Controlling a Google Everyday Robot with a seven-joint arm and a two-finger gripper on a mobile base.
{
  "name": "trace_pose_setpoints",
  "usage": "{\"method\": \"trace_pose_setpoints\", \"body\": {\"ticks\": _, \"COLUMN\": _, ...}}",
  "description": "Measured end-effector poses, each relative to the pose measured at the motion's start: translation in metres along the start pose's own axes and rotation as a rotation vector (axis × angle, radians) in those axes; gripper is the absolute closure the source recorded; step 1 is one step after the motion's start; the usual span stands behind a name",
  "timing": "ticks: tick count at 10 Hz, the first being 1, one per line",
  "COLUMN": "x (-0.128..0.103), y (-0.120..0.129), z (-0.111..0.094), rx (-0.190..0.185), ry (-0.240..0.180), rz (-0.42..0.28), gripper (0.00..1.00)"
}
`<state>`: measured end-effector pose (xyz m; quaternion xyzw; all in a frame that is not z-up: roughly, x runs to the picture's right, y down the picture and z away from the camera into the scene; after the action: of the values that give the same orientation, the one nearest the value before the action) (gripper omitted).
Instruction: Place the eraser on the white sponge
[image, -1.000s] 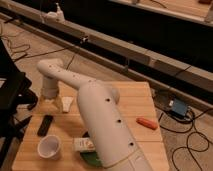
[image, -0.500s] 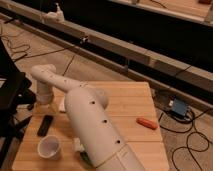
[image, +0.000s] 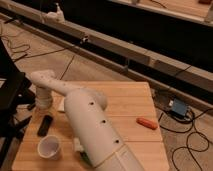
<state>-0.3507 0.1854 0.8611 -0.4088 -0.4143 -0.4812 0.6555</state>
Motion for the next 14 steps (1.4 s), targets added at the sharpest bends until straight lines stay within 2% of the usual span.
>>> {"method": "trace_pose_setpoints", "body": {"ticks": 3, "x": -0.005, "y": 0.002, "z": 0.004, "rx": 0.048, "ry": -0.023, "rz": -0.011, "gripper": 0.20}}
{"method": "trace_pose_setpoints", "body": {"ticks": 5, "x": -0.006, "y": 0.006, "z": 0.006, "rx": 0.062, "ry": -0.029, "rz": -0.019, "gripper": 0.20}}
{"method": "trace_pose_setpoints", "body": {"ticks": 7, "x": -0.003, "y": 0.010, "z": 0.007, "rx": 0.082, "ry": -0.030, "rz": -0.005, "gripper": 0.27}}
{"method": "trace_pose_setpoints", "body": {"ticks": 11, "x": 0.006, "y": 0.020, "z": 0.000, "rx": 0.146, "ry": -0.009, "rz": 0.071, "gripper": 0.69}}
{"method": "trace_pose_setpoints", "body": {"ticks": 14, "x": 0.005, "y": 0.026, "z": -0.004, "rx": 0.166, "ry": -0.002, "rz": 0.084, "gripper": 0.96}}
